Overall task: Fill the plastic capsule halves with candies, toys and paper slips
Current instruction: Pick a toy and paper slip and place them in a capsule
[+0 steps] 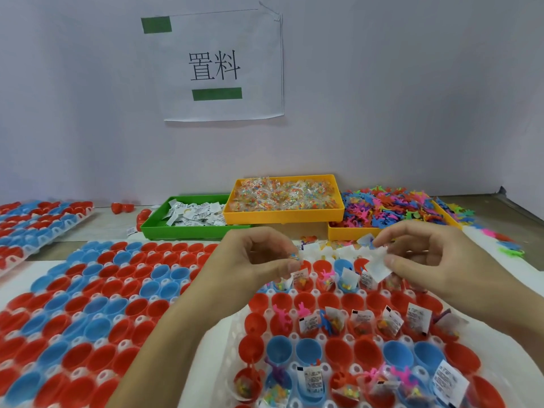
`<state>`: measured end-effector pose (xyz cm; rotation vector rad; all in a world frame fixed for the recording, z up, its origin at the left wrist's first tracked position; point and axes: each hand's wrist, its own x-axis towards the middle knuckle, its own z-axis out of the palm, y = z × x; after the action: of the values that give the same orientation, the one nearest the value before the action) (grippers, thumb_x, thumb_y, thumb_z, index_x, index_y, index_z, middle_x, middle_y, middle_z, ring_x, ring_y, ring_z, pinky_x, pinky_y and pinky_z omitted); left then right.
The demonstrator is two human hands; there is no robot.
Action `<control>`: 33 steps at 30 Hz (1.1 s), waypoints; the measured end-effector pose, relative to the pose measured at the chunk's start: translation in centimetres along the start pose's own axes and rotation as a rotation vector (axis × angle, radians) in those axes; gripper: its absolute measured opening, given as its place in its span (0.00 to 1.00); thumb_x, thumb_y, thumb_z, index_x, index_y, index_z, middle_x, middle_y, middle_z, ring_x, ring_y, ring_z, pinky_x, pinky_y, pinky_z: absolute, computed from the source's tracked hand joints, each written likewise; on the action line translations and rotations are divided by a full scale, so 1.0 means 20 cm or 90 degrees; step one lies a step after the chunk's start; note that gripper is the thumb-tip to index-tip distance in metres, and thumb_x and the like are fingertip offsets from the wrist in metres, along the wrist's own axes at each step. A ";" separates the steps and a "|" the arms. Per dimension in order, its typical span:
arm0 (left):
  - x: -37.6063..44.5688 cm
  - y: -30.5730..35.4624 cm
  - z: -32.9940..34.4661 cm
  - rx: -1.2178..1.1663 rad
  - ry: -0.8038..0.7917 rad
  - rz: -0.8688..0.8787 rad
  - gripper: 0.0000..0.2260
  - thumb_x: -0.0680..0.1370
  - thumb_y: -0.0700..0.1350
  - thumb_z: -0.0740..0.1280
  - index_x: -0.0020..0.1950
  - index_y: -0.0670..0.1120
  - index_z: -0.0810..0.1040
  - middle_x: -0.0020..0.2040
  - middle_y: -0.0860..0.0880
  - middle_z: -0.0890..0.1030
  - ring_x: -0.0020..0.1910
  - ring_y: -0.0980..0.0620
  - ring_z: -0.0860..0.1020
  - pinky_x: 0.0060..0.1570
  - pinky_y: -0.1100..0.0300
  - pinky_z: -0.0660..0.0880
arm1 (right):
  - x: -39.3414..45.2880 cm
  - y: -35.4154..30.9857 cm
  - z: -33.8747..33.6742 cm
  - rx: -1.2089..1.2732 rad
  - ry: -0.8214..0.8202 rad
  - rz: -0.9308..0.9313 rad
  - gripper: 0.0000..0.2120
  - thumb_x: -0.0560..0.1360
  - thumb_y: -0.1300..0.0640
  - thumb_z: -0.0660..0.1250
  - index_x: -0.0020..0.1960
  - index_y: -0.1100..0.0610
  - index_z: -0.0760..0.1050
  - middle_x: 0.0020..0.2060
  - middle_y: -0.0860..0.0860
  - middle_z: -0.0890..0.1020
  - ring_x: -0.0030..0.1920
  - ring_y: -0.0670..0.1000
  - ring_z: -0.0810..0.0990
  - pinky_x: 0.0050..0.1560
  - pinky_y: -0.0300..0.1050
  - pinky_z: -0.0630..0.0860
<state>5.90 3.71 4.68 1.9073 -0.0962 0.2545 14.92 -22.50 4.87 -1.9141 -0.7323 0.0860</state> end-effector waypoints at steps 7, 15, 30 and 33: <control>-0.02 0.05 0.12 -0.104 -0.033 0.006 0.10 0.69 0.41 0.76 0.50 0.49 0.86 0.41 0.49 0.83 0.41 0.52 0.83 0.45 0.62 0.79 | -0.04 -0.11 0.05 -0.016 -0.111 -0.068 0.13 0.75 0.60 0.68 0.43 0.44 0.87 0.40 0.53 0.83 0.35 0.58 0.78 0.35 0.51 0.76; -0.02 0.07 0.21 -0.088 -0.044 0.056 0.06 0.72 0.36 0.76 0.42 0.47 0.84 0.40 0.45 0.83 0.40 0.52 0.82 0.42 0.61 0.78 | -0.06 -0.14 0.10 -0.014 -0.104 -0.072 0.09 0.67 0.41 0.72 0.44 0.41 0.87 0.41 0.48 0.84 0.40 0.47 0.83 0.41 0.37 0.79; -0.02 0.05 0.25 -0.125 0.029 0.060 0.07 0.74 0.37 0.74 0.45 0.49 0.85 0.43 0.48 0.85 0.43 0.51 0.83 0.46 0.57 0.81 | -0.05 -0.17 0.16 0.027 0.015 -0.012 0.09 0.63 0.40 0.71 0.40 0.40 0.86 0.31 0.44 0.85 0.31 0.41 0.82 0.32 0.30 0.75; -0.02 0.05 0.26 -0.139 0.038 0.100 0.08 0.74 0.33 0.72 0.45 0.45 0.85 0.41 0.43 0.85 0.41 0.49 0.84 0.44 0.59 0.80 | -0.05 -0.17 0.17 0.032 0.021 0.016 0.03 0.69 0.49 0.74 0.39 0.42 0.86 0.29 0.45 0.83 0.29 0.42 0.81 0.32 0.30 0.74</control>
<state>6.08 -1.53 3.76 1.6764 -0.2254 0.3908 11.41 -19.34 5.92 -1.8727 -0.6771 0.0871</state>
